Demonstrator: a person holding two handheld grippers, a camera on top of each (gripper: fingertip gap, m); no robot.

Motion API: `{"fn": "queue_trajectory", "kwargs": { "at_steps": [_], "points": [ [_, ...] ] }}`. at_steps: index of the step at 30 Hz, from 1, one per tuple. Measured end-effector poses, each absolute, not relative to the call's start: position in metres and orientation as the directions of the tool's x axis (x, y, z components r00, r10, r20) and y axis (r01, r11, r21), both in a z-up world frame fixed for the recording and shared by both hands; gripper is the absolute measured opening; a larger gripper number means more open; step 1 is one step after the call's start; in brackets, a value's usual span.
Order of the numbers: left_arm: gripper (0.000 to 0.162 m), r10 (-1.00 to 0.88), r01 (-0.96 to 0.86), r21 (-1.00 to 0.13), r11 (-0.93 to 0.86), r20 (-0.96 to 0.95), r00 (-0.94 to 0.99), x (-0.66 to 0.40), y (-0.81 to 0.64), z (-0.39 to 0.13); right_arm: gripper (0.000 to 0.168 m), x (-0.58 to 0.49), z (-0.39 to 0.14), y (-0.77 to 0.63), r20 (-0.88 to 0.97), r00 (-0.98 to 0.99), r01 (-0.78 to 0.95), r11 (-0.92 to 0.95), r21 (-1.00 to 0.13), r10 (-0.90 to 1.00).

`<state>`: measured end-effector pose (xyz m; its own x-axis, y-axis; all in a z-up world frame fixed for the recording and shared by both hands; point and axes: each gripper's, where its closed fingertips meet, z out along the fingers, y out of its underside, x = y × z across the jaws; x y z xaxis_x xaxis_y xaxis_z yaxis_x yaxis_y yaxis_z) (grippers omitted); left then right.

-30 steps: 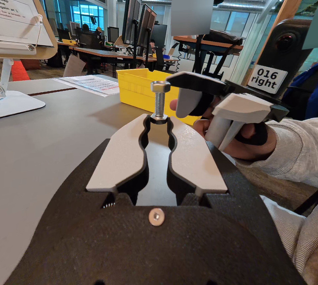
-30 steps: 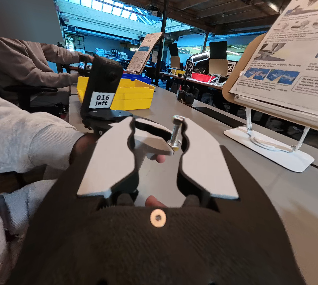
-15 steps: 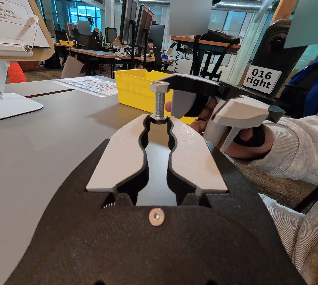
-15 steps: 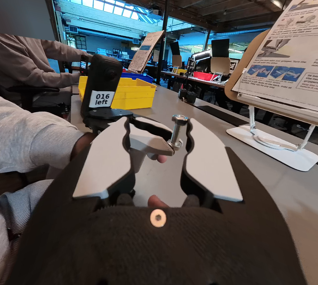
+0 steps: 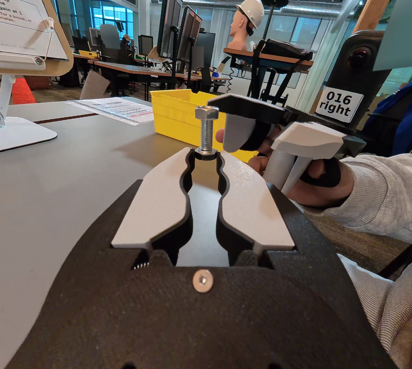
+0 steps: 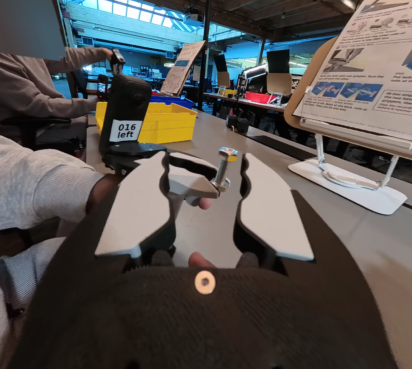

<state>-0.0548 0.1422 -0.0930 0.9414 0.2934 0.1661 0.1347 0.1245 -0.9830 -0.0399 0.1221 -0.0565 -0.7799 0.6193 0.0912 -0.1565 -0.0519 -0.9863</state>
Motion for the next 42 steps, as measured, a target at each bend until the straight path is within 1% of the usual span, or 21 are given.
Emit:
{"fn": "queue_trajectory", "kwargs": {
  "at_steps": [4,6,8,9,12,13,15,17,19,20,22,24,26,27,30,32,35,36,38,42],
  "points": [
    [0.019,0.296,0.146,-0.981,0.13,0.179,0.938,-0.056,0.141,-0.093,0.033,-0.031,-0.058,0.117,0.121,-0.811,-0.169,-0.031,-0.985,0.572],
    [0.019,0.297,0.145,-0.981,0.13,0.178,0.938,-0.056,0.141,-0.093,0.029,-0.031,-0.058,0.118,0.13,-0.803,-0.173,-0.017,-0.985,0.582],
    [0.019,0.296,0.142,-0.982,0.127,0.174,0.939,-0.056,0.142,-0.093,0.032,-0.033,-0.055,0.121,0.131,-0.787,-0.183,-0.025,-0.983,0.603],
    [0.019,0.295,0.141,-0.982,0.127,0.173,0.94,-0.056,0.142,-0.093,0.038,-0.035,-0.053,0.123,0.127,-0.778,-0.187,-0.034,-0.982,0.615],
    [0.019,0.291,0.139,-0.982,0.126,0.17,0.941,-0.055,0.142,-0.093,0.062,-0.041,-0.053,0.126,0.095,-0.763,-0.17,-0.057,-0.984,0.64],
    [0.019,0.29,0.138,-0.983,0.125,0.169,0.942,-0.055,0.142,-0.093,0.066,-0.042,-0.055,0.125,0.083,-0.767,-0.156,-0.06,-0.986,0.636],
    [0.019,0.289,0.136,-0.983,0.123,0.167,0.943,-0.054,0.143,-0.093,0.063,-0.039,-0.057,0.121,0.068,-0.789,-0.136,-0.065,-0.989,0.611],
    [0.019,0.293,0.138,-0.983,0.122,0.168,0.941,-0.055,0.143,-0.093,0.053,-0.034,-0.056,0.118,0.07,-0.81,-0.137,-0.072,-0.988,0.583],
    [0.019,0.294,0.142,-0.982,0.124,0.173,0.94,-0.055,0.142,-0.093,0.034,-0.027,-0.054,0.116,0.078,-0.829,-0.14,-0.07,-0.988,0.554],
    [0.019,0.294,0.143,-0.982,0.124,0.174,0.94,-0.055,0.142,-0.093,0.032,-0.027,-0.054,0.117,0.08,-0.827,-0.14,-0.066,-0.988,0.556],
    [0.019,0.293,0.141,-0.982,0.124,0.172,0.94,-0.055,0.142,-0.093,0.036,-0.03,-0.052,0.12,0.088,-0.811,-0.154,-0.065,-0.986,0.579],
    [0.019,0.293,0.139,-0.983,0.123,0.17,0.941,-0.055,0.142,-0.093,0.046,-0.033,-0.05,0.123,0.09,-0.79,-0.17,-0.075,-0.983,0.607],
    [0.019,0.291,0.137,-0.983,0.122,0.168,0.942,-0.055,0.142,-0.093,0.06,-0.038,-0.049,0.126,0.091,-0.767,-0.181,-0.078,-0.98,0.635],
    [0.019,0.29,0.136,-0.983,0.122,0.166,0.943,-0.054,0.143,-0.093,0.064,-0.04,-0.05,0.126,0.09,-0.76,-0.176,-0.071,-0.982,0.643],
    [0.019,0.288,0.133,-0.984,0.12,0.162,0.944,-0.054,0.143,-0.093,0.064,-0.04,-0.056,0.122,0.082,-0.775,-0.15,-0.056,-0.987,0.627],
    [0.019,0.29,0.134,-0.984,0.119,0.163,0.943,-0.054,0.143,-0.094,0.056,-0.036,-0.056,0.118,0.089,-0.786,-0.151,-0.05,-0.987,0.611],
    [0.019,0.291,0.145,-0.981,0.126,0.176,0.94,-0.055,0.142,-0.094,0.028,-0.029,-0.056,0.116,0.121,-0.804,-0.166,-0.025,-0.986,0.582],
    [0.019,0.291,0.146,-0.981,0.127,0.178,0.94,-0.056,0.142,-0.094,0.028,-0.029,-0.055,0.117,0.123,-0.801,-0.168,-0.023,-0.985,0.586],
    [0.019,0.291,0.144,-0.981,0.127,0.175,0.941,-0.055,0.142,-0.093,0.032,-0.032,-0.054,0.12,0.124,-0.787,-0.176,-0.028,-0.984,0.604],
    [0.019,0.289,0.135,-0.983,0.121,0.165,0.943,-0.054,0.143,-0.094,0.061,-0.04,-0.053,0.125,0.107,-0.753,-0.176,-0.042,-0.983,0.65]
  ]
}}
